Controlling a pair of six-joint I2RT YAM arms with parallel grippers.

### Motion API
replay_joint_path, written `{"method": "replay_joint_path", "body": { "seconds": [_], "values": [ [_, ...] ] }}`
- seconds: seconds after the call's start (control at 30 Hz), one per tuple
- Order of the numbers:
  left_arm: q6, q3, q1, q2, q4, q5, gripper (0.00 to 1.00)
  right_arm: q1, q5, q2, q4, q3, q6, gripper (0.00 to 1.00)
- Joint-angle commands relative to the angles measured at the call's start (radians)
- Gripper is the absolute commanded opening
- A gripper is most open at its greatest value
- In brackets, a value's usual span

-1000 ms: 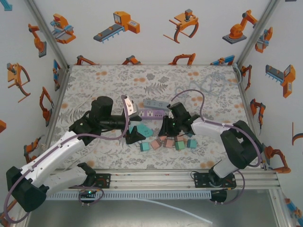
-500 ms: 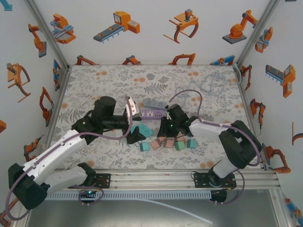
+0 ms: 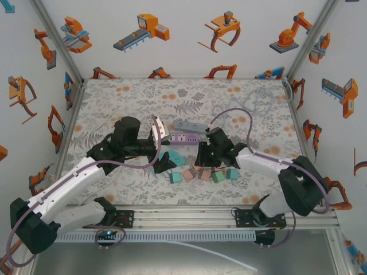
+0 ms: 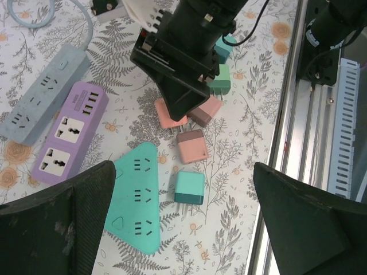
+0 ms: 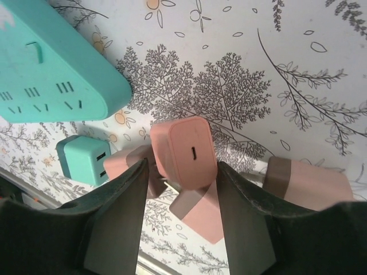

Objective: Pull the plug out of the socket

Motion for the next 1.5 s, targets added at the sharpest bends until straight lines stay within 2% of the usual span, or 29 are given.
{"method": "replay_joint_path", "body": {
  "seconds": [0.0, 0.2, 0.3, 0.43, 0.63, 0.77, 0.93, 1.03, 1.1, 1.23, 1.3, 1.37, 1.47],
  "values": [
    [-0.037, -0.017, -0.008, 0.003, 0.008, -0.002, 0.97, 0.009, 0.054, -0.07, -0.057, -0.011, 0.004, 0.49],
    [-0.054, -0.03, -0.009, 0.006, 0.03, -0.005, 0.97, 0.009, 0.149, -0.185, -0.127, 0.028, -0.046, 0.5],
    [-0.068, -0.036, -0.009, 0.0, 0.036, -0.05, 0.97, 0.005, 0.252, -0.239, -0.139, 0.055, -0.111, 0.51],
    [-0.109, -0.06, -0.009, -0.033, 0.059, -0.249, 0.97, -0.04, 0.46, -0.311, -0.134, 0.065, -0.223, 0.6],
    [-0.228, -0.181, 0.036, -0.109, 0.192, -0.591, 0.97, -0.263, 0.489, -0.342, 0.01, 0.028, -0.352, 0.7],
    [-0.317, -0.246, 0.142, -0.129, 0.232, -0.767, 0.97, -0.364, 0.595, -0.319, 0.116, -0.016, -0.429, 0.88],
    [-0.354, -0.336, 0.317, -0.126, 0.315, -0.982, 0.97, -0.503, 0.618, -0.232, 0.198, -0.045, -0.488, 0.93],
    [-0.33, -0.386, 0.374, -0.095, 0.395, -1.102, 0.97, -0.574, 0.609, -0.161, 0.3, -0.085, -0.51, 0.95],
    [-0.332, -0.422, 0.406, -0.078, 0.473, -1.125, 0.97, -0.61, 0.585, -0.101, 0.382, -0.11, -0.518, 0.95],
    [-0.321, -0.472, 0.474, -0.014, 0.619, -1.095, 0.97, -0.668, 0.449, 0.045, 0.577, -0.141, -0.546, 0.96],
    [-0.321, -0.477, 0.508, 0.038, 0.66, -1.054, 0.97, -0.67, 0.459, 0.098, 0.575, -0.105, -0.569, 0.97],
    [-0.324, -0.485, 0.539, 0.093, 0.72, -1.01, 0.97, -0.672, 0.426, 0.132, 0.674, -0.129, -0.601, 0.98],
    [-0.339, -0.498, 0.585, 0.186, 0.846, -0.931, 0.97, -0.674, 0.378, 0.12, 0.699, -0.152, -0.616, 0.99]
  ]
}}
